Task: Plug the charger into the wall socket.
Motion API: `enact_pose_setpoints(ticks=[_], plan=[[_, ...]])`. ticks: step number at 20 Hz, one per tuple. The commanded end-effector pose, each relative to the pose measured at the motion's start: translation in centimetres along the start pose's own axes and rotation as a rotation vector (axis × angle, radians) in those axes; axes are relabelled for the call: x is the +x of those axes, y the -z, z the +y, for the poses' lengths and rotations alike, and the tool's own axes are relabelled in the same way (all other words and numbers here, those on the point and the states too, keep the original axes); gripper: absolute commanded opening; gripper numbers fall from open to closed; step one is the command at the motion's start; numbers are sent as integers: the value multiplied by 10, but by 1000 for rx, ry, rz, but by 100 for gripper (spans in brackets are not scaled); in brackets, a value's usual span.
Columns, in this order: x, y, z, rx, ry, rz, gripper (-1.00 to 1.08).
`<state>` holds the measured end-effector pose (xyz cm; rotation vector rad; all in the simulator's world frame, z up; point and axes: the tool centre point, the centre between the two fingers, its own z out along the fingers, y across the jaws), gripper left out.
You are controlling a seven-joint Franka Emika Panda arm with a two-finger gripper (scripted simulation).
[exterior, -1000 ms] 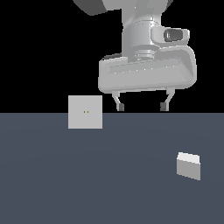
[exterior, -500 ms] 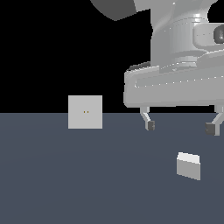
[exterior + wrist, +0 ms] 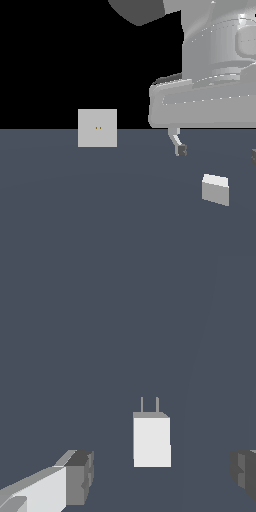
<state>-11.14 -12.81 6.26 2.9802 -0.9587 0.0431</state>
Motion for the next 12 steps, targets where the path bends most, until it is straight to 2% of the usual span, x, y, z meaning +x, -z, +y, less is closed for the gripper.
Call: enact_pose_setpoints(ticks=[1, 12], plan=[[0, -2, 0, 0, 0, 0, 100], [-3, -44, 0, 2, -4, 0, 100]])
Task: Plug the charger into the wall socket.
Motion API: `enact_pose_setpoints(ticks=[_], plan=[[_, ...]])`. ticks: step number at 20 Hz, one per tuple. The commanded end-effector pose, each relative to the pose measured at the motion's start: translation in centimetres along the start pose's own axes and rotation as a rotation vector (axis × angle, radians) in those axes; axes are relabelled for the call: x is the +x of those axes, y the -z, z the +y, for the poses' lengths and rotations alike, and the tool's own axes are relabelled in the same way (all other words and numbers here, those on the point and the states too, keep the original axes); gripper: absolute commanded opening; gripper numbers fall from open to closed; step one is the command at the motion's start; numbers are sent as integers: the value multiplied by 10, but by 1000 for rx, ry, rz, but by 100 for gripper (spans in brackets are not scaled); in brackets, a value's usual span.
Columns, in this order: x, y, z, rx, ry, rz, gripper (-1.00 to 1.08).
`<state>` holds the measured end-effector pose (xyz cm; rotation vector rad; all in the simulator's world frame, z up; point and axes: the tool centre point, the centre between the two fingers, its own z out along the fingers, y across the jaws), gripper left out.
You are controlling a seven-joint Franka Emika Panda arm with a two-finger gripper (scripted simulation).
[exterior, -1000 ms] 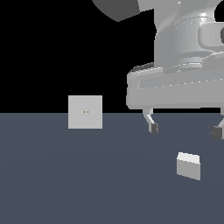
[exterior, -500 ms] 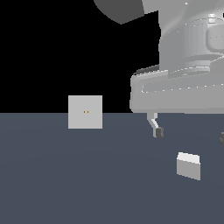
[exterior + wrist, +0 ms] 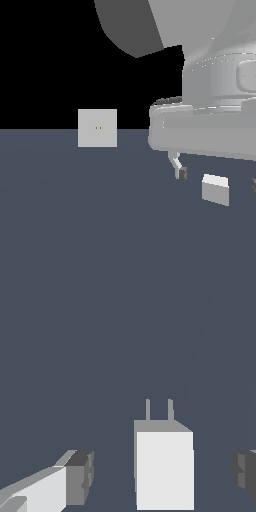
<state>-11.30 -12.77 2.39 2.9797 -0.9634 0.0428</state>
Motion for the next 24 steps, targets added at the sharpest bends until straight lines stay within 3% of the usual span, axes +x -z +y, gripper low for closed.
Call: enact_pose_setpoints(ticks=[1, 5, 6, 18, 24], plan=[[0, -8, 0, 1, -1, 1, 100], [0, -12, 0, 1, -1, 1, 100], [0, -12, 0, 1, -1, 1, -100], [0, -11, -2, 1, 5, 1, -100], [2, 0, -28, 3, 92, 2, -100]])
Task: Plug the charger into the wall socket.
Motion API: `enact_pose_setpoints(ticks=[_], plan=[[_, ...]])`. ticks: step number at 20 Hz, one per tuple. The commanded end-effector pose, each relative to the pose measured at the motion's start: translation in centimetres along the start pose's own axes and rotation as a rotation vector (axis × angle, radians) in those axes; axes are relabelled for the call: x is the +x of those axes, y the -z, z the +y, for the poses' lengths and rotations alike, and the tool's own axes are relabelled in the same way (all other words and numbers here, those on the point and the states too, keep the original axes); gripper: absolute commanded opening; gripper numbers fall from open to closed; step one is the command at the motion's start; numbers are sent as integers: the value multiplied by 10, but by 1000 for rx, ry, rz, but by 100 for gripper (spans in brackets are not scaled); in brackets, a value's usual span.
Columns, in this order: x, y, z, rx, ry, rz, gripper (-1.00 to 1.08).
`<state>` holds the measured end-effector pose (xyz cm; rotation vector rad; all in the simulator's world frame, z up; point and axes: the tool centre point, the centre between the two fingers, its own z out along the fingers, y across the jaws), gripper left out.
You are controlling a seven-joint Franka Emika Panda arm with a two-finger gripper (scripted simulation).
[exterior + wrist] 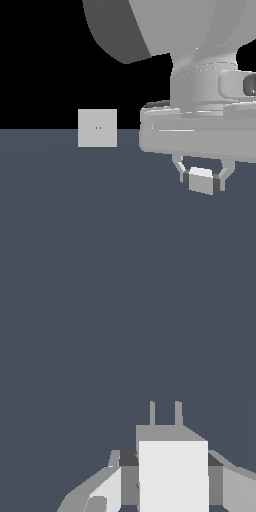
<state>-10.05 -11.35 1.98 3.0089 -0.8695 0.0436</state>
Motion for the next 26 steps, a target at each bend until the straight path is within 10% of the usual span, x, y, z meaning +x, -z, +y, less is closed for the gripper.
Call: enact_pose_setpoints(ticks=[1, 15, 26], plan=[[2, 7, -17, 1, 54, 1, -100], [-28, 72, -170, 16, 575, 3, -100], [-41, 82, -191, 21, 654, 2, -100]])
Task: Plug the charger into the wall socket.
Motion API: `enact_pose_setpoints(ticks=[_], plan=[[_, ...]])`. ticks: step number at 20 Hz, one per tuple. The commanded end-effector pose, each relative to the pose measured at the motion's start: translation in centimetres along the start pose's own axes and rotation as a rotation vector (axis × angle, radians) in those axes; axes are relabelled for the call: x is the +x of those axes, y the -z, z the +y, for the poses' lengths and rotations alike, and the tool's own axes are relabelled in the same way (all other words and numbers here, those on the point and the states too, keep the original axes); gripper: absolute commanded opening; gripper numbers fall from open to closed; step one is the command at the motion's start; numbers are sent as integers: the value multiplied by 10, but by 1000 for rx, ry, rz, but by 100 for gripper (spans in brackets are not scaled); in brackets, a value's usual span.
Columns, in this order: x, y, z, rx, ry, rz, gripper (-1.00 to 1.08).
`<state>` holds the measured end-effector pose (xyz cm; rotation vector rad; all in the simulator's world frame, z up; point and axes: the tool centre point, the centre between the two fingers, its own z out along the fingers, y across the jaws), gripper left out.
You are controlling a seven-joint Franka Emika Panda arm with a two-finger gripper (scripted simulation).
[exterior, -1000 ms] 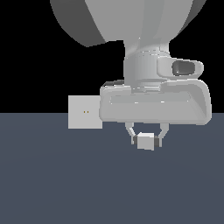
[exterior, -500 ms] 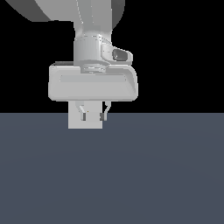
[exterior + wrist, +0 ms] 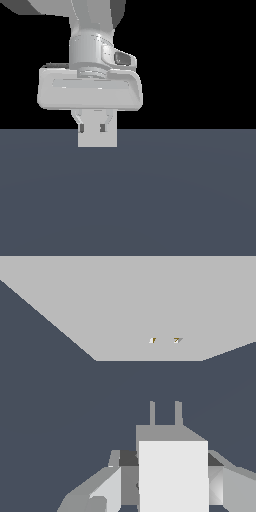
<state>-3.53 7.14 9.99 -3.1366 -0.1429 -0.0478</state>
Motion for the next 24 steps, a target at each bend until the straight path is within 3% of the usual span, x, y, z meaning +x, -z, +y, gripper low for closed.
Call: enact_pose_setpoints(ticks=[1, 24], plan=[[0, 0, 0, 0, 0, 0, -100], [50, -1, 0, 0, 1, 0, -100]])
